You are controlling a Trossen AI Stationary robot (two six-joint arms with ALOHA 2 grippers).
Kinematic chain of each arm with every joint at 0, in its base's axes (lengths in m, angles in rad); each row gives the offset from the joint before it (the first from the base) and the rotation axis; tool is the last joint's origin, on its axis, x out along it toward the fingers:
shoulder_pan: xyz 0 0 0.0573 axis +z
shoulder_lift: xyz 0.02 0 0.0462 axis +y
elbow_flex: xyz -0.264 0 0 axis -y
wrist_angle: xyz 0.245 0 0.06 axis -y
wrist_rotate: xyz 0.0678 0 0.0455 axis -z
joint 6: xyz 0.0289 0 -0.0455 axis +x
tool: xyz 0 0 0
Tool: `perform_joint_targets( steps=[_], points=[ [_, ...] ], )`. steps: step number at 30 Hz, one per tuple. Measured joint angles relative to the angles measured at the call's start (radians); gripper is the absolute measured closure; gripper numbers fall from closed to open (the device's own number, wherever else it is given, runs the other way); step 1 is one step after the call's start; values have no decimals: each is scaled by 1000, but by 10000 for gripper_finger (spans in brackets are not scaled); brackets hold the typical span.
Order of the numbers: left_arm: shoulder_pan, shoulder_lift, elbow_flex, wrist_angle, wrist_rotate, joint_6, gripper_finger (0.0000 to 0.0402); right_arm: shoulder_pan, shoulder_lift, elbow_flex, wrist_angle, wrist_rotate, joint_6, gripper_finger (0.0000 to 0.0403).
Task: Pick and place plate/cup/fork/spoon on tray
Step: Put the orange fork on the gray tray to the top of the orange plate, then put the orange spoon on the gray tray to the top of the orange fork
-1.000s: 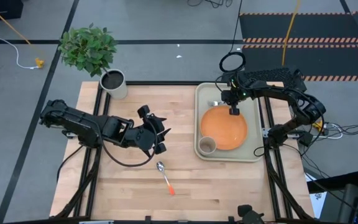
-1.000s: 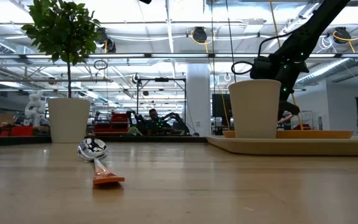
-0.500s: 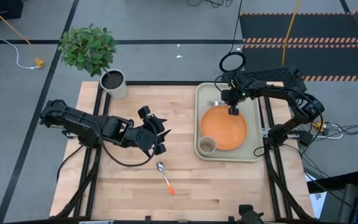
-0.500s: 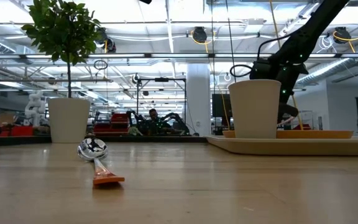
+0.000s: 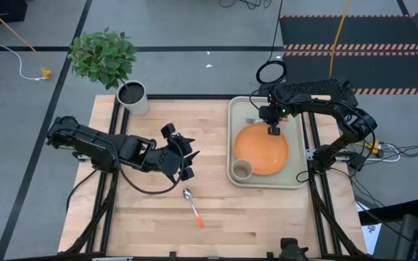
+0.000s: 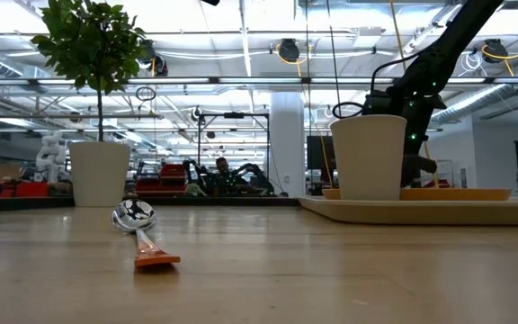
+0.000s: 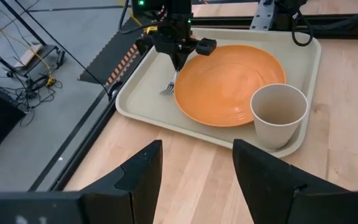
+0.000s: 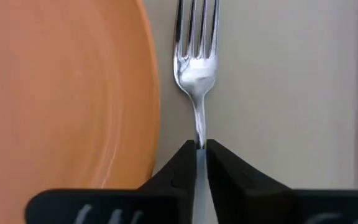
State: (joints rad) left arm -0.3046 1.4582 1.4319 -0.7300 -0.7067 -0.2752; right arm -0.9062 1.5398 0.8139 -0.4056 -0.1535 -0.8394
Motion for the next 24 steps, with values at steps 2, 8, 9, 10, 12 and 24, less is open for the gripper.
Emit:
perform_joint_targets(
  steps=[2,8,9,10,12,24],
  points=[
    [0,0,0,0,0,0,204,-1,0,0,4,4,0,359],
    [-1,0,0,0,0,0,204,-2,0,0,29,6,11,323],
    [-1,0,0,0,0,0,204,-2,-3,0,33,19,18,320],
    [-1,0,0,0,0,0,204,-1,-10,0,33,34,27,318],
    [-1,0,0,0,0,0,204,14,-30,0,34,79,57,317],
    [-14,12,-1,-2,81,44,204,235,-407,-1,-11,303,423,319]
  ],
)
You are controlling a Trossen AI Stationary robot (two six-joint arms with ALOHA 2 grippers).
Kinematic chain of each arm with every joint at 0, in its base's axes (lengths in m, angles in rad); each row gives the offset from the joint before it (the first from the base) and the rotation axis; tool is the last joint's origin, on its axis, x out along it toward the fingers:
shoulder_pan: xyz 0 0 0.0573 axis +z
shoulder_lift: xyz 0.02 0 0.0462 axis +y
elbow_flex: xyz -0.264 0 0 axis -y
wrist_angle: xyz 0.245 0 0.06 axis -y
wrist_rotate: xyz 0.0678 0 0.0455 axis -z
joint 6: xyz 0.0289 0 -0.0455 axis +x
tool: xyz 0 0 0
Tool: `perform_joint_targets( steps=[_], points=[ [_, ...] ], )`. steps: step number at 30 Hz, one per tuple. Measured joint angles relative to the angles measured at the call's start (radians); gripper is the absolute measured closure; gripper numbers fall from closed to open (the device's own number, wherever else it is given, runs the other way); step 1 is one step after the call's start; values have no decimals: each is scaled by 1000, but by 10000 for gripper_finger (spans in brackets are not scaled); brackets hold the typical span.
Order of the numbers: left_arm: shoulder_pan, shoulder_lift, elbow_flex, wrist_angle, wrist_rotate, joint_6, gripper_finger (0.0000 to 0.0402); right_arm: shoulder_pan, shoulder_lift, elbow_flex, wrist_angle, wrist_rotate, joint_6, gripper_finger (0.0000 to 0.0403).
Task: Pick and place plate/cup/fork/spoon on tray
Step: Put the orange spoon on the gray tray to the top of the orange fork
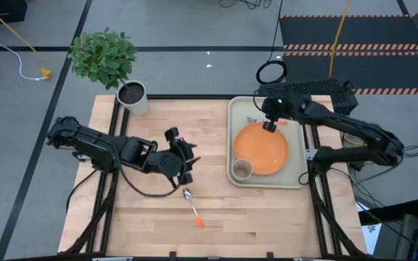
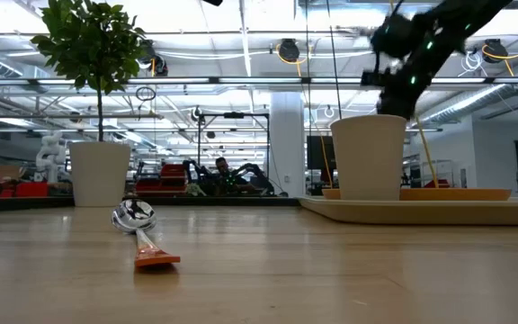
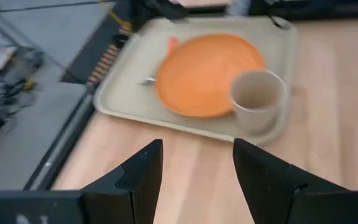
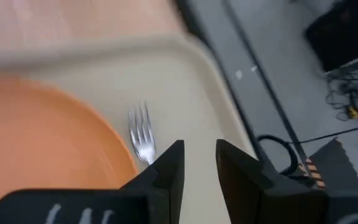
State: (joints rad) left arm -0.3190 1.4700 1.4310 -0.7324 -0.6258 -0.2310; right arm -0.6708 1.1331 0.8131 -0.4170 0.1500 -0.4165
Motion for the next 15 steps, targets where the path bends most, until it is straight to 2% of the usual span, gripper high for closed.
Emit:
perform_joint_targets(
  steps=[3,7,11,15],
  points=[
    [-24,25,-24,6,76,47,204,85,-111,0,-35,10,159,319],
    [-59,67,-90,5,213,110,204,217,-223,0,-85,-39,334,319],
    [-85,108,-158,32,307,181,204,380,-286,0,-94,-103,432,319],
    [-96,168,-198,73,433,264,204,560,-300,0,-53,-98,483,319]
  ],
)
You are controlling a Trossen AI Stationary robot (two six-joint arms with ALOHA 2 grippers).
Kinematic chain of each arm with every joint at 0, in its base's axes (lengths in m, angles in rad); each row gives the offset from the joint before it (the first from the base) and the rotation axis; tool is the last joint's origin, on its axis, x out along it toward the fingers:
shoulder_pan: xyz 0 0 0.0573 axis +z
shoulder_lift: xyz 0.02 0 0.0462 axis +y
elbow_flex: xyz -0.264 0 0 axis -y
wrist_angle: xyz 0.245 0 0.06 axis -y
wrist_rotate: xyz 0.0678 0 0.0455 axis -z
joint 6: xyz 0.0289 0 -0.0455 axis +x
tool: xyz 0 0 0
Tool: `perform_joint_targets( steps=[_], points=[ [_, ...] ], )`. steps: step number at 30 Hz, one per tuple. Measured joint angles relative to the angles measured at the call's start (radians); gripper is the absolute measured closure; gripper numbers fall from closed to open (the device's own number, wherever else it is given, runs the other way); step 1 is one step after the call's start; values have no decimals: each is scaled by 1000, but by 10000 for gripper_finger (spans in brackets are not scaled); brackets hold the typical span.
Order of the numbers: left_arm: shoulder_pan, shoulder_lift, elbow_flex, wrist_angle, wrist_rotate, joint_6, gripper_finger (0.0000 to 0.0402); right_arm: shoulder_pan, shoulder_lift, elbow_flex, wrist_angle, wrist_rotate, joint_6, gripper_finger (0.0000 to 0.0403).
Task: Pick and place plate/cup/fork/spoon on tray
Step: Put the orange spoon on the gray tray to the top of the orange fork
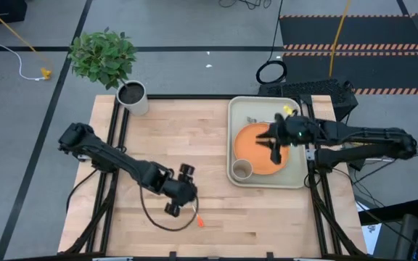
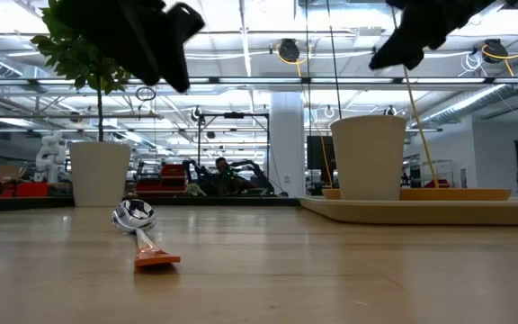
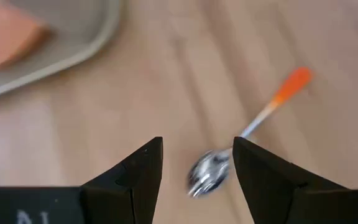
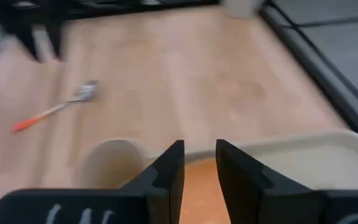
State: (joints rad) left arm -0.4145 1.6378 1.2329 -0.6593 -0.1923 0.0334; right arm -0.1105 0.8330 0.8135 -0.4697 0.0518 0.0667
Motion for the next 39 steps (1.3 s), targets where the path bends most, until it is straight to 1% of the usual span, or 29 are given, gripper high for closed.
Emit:
perform_joint_targets(
  steps=[3,6,8,10,14,18,22,27,32,39],
  points=[
    [0,69,-1,40,73,57,204,123,10,-4,63,4,8,319],
    [-5,138,-1,97,135,149,209,226,22,-30,150,5,2,319],
    [-7,178,-1,95,168,194,221,281,29,-50,220,5,-16,319],
    [-9,210,-1,89,185,217,237,319,32,-65,236,9,-39,319],
    [-4,249,-1,86,192,228,276,373,36,-74,242,74,-42,319],
    [7,274,-1,89,192,247,307,394,36,-74,252,136,-52,319],
    [19,274,-1,80,192,268,323,395,36,-74,269,135,-49,319],
    [29,274,-1,68,195,298,325,395,36,-74,272,135,-49,319],
    [33,283,-22,75,223,313,325,395,36,-74,272,135,-45,319],
    [35,274,-85,173,225,327,325,395,36,-74,272,135,-46,319]
  ],
)
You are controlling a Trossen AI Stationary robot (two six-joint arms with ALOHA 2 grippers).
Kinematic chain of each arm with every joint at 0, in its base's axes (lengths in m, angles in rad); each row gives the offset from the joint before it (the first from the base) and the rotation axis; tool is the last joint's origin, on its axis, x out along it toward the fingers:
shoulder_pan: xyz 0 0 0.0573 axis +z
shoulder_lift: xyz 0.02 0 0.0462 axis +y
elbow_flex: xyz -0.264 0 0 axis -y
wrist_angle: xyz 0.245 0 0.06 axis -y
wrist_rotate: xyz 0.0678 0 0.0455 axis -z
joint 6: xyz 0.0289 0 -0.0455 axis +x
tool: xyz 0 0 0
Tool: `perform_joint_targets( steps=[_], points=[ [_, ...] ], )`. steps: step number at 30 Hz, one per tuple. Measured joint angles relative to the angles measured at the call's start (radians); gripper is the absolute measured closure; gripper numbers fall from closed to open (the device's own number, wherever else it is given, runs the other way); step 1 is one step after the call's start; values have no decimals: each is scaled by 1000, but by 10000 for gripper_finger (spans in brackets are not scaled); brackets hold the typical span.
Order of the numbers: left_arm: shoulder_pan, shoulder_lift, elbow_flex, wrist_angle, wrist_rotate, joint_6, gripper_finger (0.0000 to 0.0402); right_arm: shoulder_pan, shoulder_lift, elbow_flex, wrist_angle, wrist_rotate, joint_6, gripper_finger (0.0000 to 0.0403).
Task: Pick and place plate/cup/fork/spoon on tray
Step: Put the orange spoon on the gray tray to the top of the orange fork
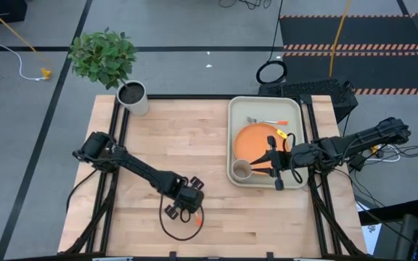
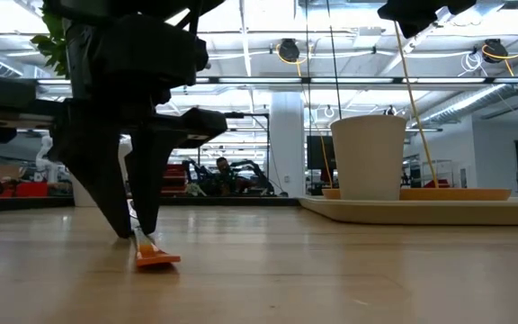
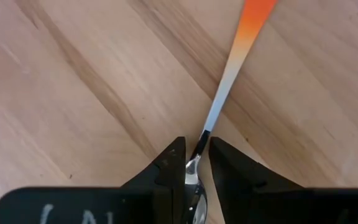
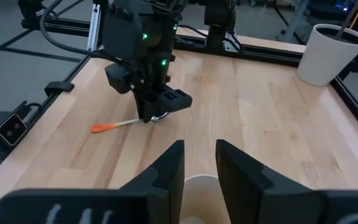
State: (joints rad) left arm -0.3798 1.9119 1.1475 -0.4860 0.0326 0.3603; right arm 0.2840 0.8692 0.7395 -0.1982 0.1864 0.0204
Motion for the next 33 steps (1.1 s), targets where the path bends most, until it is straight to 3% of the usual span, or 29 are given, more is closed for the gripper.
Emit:
perform_joint_targets(
  steps=[5,8,11,15,23,33],
  points=[
    [0,0,-43,71,-7,-22,331,0,0,0,0,0,-2,319],
    [-2,1,-49,87,-35,-48,360,0,0,0,3,5,-8,319],
    [-1,2,-49,97,-42,-63,390,0,1,0,21,61,-9,319],
    [0,-1,-49,119,-72,-105,385,0,26,1,71,134,-7,319],
    [22,-83,-54,139,-264,-157,392,-1,181,2,181,337,-6,319],
    [70,-189,-52,126,-388,-202,392,-10,395,25,396,364,-32,319]
  ],
)
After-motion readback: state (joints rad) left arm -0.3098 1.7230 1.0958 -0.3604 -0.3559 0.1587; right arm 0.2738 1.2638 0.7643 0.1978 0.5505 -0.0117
